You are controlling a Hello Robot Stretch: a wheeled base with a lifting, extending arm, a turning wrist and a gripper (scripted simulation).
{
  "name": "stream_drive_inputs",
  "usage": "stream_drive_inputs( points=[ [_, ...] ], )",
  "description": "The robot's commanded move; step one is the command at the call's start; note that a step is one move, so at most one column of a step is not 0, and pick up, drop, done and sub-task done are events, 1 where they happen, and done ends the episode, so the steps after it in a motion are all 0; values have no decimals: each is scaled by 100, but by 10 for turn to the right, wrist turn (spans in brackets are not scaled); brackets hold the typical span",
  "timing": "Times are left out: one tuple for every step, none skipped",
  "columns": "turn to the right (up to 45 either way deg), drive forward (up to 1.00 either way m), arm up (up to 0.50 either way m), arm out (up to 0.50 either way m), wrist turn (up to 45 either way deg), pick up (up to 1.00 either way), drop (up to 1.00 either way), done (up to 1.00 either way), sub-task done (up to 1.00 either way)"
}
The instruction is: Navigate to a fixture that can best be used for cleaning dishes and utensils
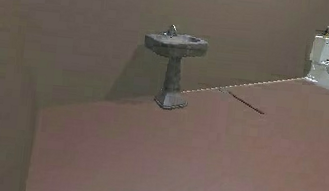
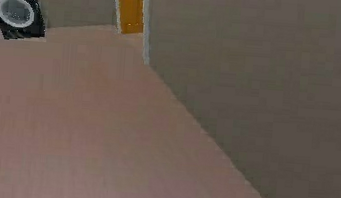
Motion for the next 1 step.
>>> stream_drive_inputs(
  points=[
    [0, 100, 0, 0, 0, 0, 0, 0, 0]
  ],
)
